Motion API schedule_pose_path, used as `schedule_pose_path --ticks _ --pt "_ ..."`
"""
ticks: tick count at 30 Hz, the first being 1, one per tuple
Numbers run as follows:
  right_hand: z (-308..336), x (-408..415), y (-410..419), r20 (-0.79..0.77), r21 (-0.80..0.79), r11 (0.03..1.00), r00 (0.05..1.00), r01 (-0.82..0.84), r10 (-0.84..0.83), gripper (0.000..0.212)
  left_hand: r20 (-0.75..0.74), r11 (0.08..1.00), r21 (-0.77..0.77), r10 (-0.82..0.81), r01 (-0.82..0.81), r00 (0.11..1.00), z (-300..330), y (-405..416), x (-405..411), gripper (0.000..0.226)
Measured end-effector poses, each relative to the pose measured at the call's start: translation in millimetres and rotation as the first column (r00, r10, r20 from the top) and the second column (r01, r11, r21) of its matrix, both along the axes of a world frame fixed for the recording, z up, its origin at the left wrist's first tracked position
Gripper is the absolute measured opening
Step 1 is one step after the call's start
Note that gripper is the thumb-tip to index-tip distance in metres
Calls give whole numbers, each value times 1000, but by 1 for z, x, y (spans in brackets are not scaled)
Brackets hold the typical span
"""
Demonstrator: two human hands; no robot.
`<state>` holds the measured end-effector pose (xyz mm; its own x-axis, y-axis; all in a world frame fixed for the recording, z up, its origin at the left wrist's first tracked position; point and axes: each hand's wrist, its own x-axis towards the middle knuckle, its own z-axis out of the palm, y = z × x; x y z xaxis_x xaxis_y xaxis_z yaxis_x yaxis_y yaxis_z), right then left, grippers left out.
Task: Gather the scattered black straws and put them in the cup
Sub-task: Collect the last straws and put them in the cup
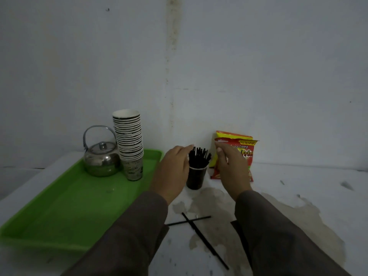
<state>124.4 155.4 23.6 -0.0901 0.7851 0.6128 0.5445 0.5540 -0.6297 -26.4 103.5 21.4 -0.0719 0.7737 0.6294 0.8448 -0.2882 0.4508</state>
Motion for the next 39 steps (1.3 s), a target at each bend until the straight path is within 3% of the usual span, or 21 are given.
schedule_pose_path --ticks 4,7,9,13,22,28,39 --pt "-18 13 -31 -140 -82 996 990 19 -31 28 99 999 -29 -24 27 995 -39 -44 13 37" --pt "-48 17 -58 -90 -141 988 994 55 -68 18 105 996 -88 7 2 994 -74 -71 20 38" --pt "-68 14 -75 -3 -212 977 999 32 -33 16 96 991 -133 47 -34 994 -92 -82 21 39" --pt "-88 8 -90 357 -233 972 929 -14 99 25 45 986 -148 88 -81 995 -97 -82 17 35" --pt "-87 2 -99 666 -222 970 742 100 75 35 -15 961 -265 74 -75 997 -101 -76 20 17" --pt "-80 -1 -106 671 -237 967 735 96 92 24 -29 951 -303 55 -61 998 -102 -74 19 11" --pt "-73 3 -110 653 -350 930 741 111 157 22 100 961 -277 43 -14 994 -105 -78 20 53"
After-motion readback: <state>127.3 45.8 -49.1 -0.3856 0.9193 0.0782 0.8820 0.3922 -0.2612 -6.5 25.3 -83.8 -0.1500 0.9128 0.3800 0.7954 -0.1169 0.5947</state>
